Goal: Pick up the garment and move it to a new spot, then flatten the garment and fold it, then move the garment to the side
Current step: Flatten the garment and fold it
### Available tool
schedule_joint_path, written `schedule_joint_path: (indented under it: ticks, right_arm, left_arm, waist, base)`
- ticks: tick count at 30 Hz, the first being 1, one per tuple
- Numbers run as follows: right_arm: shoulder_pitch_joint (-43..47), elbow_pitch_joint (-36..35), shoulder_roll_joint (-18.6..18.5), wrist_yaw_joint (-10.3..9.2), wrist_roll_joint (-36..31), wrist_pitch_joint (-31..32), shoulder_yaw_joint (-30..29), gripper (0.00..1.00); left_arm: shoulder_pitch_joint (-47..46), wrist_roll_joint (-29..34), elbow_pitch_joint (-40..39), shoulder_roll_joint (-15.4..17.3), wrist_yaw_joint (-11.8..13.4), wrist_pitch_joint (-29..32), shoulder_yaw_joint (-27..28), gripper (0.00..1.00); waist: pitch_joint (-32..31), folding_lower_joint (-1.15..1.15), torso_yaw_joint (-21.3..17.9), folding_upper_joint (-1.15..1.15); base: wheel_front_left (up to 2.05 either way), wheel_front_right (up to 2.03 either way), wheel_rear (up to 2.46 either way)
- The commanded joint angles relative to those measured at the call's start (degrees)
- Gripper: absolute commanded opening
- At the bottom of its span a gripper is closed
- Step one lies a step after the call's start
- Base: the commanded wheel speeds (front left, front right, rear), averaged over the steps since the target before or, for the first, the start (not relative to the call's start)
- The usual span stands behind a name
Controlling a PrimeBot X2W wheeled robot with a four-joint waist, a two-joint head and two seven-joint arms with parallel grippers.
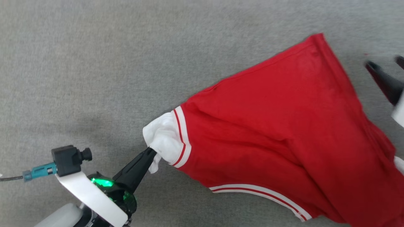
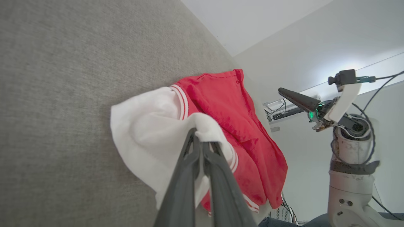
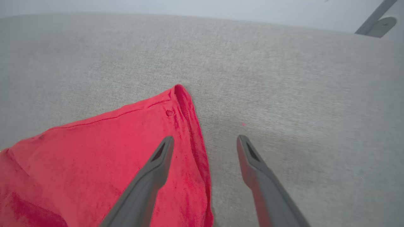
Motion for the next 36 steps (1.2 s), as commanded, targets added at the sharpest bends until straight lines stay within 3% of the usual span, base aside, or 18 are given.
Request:
schedule_joint_path:
  ticks: [1,8,13,14,15,16,24,29,32,36]
  right_arm:
    - [-3.1,3.6,0.4,0.00,-1.5,-1.3,2.2,1.00]
    - [-11.8,18.3,-0.5,-0.01,-6.0,-3.3,10.7,1.00]
    - [-12.6,24.4,-2.0,-0.01,-7.4,-2.0,14.2,1.00]
    - [-12.3,25.7,-2.1,-0.01,-7.1,-1.2,15.1,0.42]
    - [-12.3,26.5,-2.2,-0.01,-6.7,-1.0,15.8,0.09]
    - [-12.5,27.1,-1.9,-0.01,-6.3,-1.5,15.8,0.00]
    - [-21.2,29.8,0.3,-0.01,-7.9,-9.7,10.3,0.00]
    - [-30.3,32.6,3.5,-0.01,-11.1,-15.9,5.1,0.00]
    - [-39.0,34.8,6.1,-0.01,-14.7,-21.7,0.8,0.00]
    - [-47.1,37.8,8.7,-0.15,-18.0,-28.2,-3.1,0.00]
  left_arm:
    - [-1.3,0.1,-0.1,-0.3,0.1,-0.3,-0.3,0.00]
    - [-3.8,0.0,0.2,-1.6,0.1,-0.3,-1.5,0.00]
    - [-5.1,-0.1,0.7,-2.1,0.1,-0.3,-2.3,0.00]
    - [-5.6,0.0,0.9,-2.1,0.1,-0.3,-2.6,0.00]
    - [-6.2,0.1,1.2,-2.0,0.1,-0.3,-3.0,0.00]
    - [-6.8,0.3,1.4,-1.8,0.1,-0.3,-3.4,0.00]
    - [-17.6,-1.5,6.9,0.7,0.1,0.5,-2.3,0.00]
    - [-28.6,-5.2,13.3,2.8,0.1,4.4,3.3,0.00]
    - [-39.3,-7.9,21.1,3.5,0.1,7.8,9.7,0.00]
    - [-50.7,-6.4,29.5,3.1,0.2,9.6,14.1,0.00]
  waist:
    - [1.9,0.00,1.5,0.00]
    - [4.2,0.00,3.4,0.00]
    - [4.5,0.00,4.0,0.00]
    - [4.4,0.00,4.0,0.00]
    - [4.3,0.00,4.0,0.00]
    - [4.3,0.00,4.0,0.00]
    - [4.0,0.00,1.7,0.00]
    - [4.9,0.00,-1.4,0.00]
    - [6.1,0.00,-4.1,0.00]
    - [6.5,0.00,-6.5,0.00]
  base:
    - [0.00,0.00,0.00]
    - [0.00,0.00,0.00]
    - [0.00,0.00,0.00]
    - [0.00,0.00,0.00]
    - [0.00,0.00,0.00]
    - [0.00,0.00,0.00]
    - [0.00,0.00,0.00]
    - [0.00,0.00,0.00]
    - [0.00,0.00,0.00]
    - [0.00,0.00,0.00]
